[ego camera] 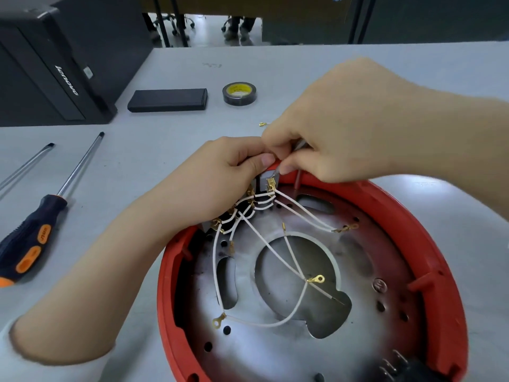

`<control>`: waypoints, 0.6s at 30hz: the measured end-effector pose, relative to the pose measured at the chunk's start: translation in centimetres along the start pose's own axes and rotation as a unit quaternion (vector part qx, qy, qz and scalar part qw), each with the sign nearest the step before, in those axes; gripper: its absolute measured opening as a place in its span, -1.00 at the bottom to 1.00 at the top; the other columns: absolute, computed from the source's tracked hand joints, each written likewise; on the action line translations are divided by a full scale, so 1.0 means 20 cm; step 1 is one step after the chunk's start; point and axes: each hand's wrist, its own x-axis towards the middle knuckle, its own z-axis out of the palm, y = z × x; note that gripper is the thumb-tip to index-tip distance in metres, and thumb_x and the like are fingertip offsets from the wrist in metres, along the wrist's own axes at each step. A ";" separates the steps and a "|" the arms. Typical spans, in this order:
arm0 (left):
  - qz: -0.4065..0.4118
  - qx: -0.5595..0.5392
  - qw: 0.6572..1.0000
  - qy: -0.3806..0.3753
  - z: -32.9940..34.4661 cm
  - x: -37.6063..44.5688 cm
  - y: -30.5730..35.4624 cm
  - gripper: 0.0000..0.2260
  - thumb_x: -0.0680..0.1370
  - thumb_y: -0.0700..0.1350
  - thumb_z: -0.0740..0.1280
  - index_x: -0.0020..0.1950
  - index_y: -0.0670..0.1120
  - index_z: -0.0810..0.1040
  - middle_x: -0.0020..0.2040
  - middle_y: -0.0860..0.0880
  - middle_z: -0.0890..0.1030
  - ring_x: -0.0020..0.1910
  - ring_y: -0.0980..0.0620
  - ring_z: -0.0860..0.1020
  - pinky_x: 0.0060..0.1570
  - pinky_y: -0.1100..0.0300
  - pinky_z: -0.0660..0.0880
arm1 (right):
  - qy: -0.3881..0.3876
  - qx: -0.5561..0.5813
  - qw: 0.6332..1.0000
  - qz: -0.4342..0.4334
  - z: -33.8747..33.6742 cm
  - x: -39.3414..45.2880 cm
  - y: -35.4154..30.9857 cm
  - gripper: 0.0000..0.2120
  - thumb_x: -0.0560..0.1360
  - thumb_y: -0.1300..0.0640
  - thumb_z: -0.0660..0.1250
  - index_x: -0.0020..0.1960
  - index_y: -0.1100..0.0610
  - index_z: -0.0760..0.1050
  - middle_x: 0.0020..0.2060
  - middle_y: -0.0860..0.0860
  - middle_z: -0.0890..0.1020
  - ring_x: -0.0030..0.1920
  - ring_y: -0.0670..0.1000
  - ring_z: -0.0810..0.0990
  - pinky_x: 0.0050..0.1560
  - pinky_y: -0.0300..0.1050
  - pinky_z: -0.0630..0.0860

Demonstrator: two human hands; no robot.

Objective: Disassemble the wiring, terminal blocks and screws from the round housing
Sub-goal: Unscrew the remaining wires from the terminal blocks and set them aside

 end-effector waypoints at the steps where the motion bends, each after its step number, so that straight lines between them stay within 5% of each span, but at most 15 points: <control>1: 0.001 0.005 1.000 0.003 0.00 0.00 0.00 -0.79 0.64 -0.07 0.20 -0.01 0.15 0.60 -0.47 0.01 0.40 -0.54 0.17 0.30 -0.50 0.39 0.26 | 0.002 0.004 1.000 -0.003 0.01 0.00 0.00 -0.80 0.40 -0.29 0.31 -0.23 -0.22 0.39 -0.37 -0.17 0.52 -0.35 -0.15 0.47 -0.36 -0.14 0.39; 6: 0.003 0.023 1.000 -0.001 -0.01 0.00 0.00 -0.79 0.64 -0.07 0.19 0.05 0.03 0.62 -0.24 -0.20 0.57 -0.45 0.11 0.35 -0.32 0.16 0.38 | 0.006 0.004 1.000 -0.003 0.00 0.04 0.03 -0.82 0.37 -0.31 0.32 -0.23 -0.25 0.42 -0.39 -0.19 0.53 -0.36 -0.16 0.49 -0.37 -0.12 0.42; 11: -0.007 0.002 1.000 0.000 0.00 0.00 0.00 -0.80 0.64 -0.08 0.19 -0.03 0.02 0.61 -0.50 0.10 0.41 -0.54 0.17 0.34 -0.49 0.39 0.24 | 0.005 0.050 0.999 0.022 -0.02 0.04 0.02 -0.79 0.28 -0.27 0.36 -0.18 -0.19 0.53 -0.29 -0.33 0.54 -0.41 -0.30 0.46 -0.44 -0.23 0.34; 18: -0.005 0.004 1.000 0.004 0.01 0.00 0.00 -0.80 0.63 -0.05 0.20 -0.10 0.16 0.57 -0.43 0.07 0.43 -0.50 0.18 0.36 -0.46 0.38 0.28 | -0.061 0.052 0.996 0.031 -0.08 0.04 0.03 -0.82 0.39 -0.21 0.39 -0.26 -0.15 0.49 -0.45 -0.27 0.48 -0.42 -0.23 0.42 -0.40 -0.18 0.26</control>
